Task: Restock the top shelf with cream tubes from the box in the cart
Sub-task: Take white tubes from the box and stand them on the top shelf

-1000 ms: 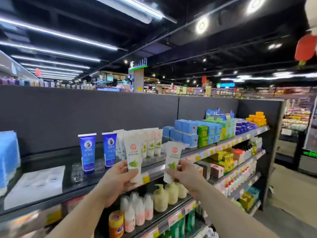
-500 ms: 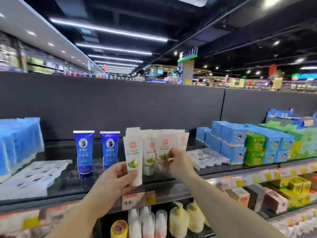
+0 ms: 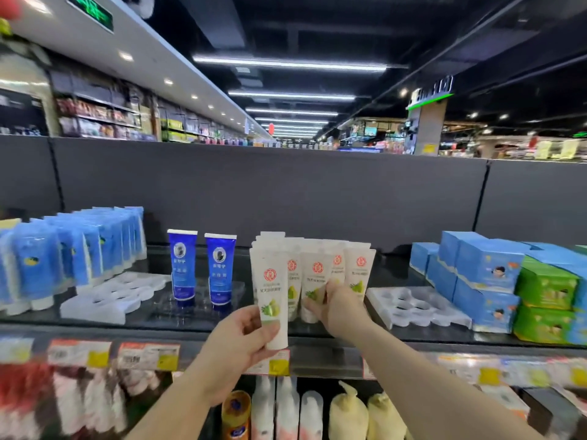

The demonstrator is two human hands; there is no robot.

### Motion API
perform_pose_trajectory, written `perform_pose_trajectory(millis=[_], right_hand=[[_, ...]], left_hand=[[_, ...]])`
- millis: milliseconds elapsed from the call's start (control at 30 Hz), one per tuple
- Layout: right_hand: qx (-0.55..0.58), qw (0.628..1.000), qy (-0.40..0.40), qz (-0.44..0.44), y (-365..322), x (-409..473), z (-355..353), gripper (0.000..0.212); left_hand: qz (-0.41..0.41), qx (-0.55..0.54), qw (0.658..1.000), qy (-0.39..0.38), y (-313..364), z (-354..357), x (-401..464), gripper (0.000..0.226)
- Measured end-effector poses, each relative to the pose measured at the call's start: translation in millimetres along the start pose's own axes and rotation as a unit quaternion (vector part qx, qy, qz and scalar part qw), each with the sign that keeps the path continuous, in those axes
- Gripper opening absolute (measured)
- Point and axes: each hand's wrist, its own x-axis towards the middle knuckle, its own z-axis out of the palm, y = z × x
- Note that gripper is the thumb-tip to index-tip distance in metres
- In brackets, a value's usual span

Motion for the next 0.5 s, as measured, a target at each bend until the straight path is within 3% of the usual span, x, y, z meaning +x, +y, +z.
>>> perform_pose_trajectory(millis=[133,233,267,367,400,500], right_hand=[[0.063,0.998,0.003,-0.002,2.3,-7.0,-10.7,0.027],[0.124,0.986,0.108,-0.03,1.5,-21.2,-28.6,0.024],[0.144,0.984,0.097,-0.039,1.7,-27.2,-34.1,0.022],[0.236,0.966,-0.088,-0.067,0.3,-44.2,-33.6,0.018],[0.253,0.958,-0.117,-0.072,0.5,-47.2,-31.2,0.018],[0.31,0.947,-0.064,-0.054,5.1,-42.4,-37.7,0.013]], left_hand=[[0.012,0.027,1.0,0.007,3.9,8.4,-4.5,0.034],[0.031,0.024,0.999,0.023,10.1,18.5,-3.8,0.035],[0.035,0.027,0.999,0.027,12.0,23.7,-2.7,0.035],[0.05,0.046,0.998,0.007,17.1,44.3,0.2,0.034],[0.059,0.053,0.997,-0.008,19.2,51.5,-0.1,0.033],[0.089,0.089,0.991,-0.043,24.5,64.4,1.0,0.03]])
